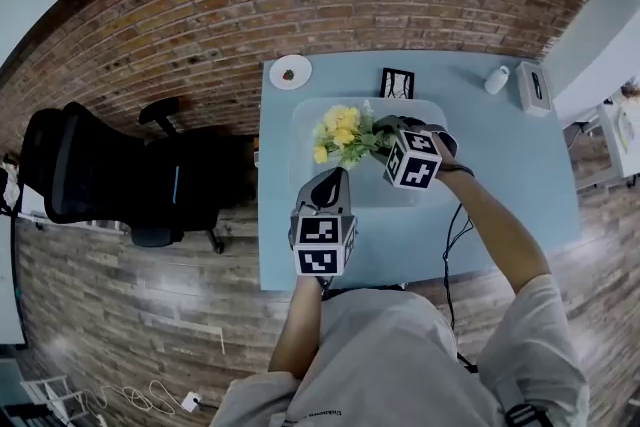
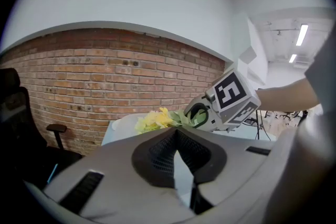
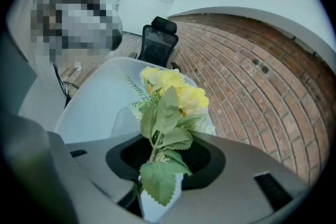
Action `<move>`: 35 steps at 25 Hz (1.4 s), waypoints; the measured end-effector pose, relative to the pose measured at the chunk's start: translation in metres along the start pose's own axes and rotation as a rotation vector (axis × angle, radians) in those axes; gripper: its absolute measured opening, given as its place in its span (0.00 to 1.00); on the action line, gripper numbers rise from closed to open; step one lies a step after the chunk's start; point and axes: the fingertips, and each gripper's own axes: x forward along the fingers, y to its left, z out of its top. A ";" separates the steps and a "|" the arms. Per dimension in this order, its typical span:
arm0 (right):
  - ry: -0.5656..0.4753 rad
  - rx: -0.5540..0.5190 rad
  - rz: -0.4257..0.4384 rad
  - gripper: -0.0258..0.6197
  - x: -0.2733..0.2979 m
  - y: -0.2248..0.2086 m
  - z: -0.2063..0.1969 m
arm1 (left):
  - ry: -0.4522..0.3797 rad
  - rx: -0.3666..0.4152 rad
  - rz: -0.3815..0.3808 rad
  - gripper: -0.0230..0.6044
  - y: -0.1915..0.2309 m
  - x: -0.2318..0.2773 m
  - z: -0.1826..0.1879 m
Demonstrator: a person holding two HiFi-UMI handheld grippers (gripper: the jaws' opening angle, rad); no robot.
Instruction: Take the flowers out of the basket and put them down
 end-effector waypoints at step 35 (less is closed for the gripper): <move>-0.031 0.936 -0.465 0.32 -0.207 0.048 -0.311 | 0.054 0.145 -0.443 0.07 -0.286 0.073 -0.001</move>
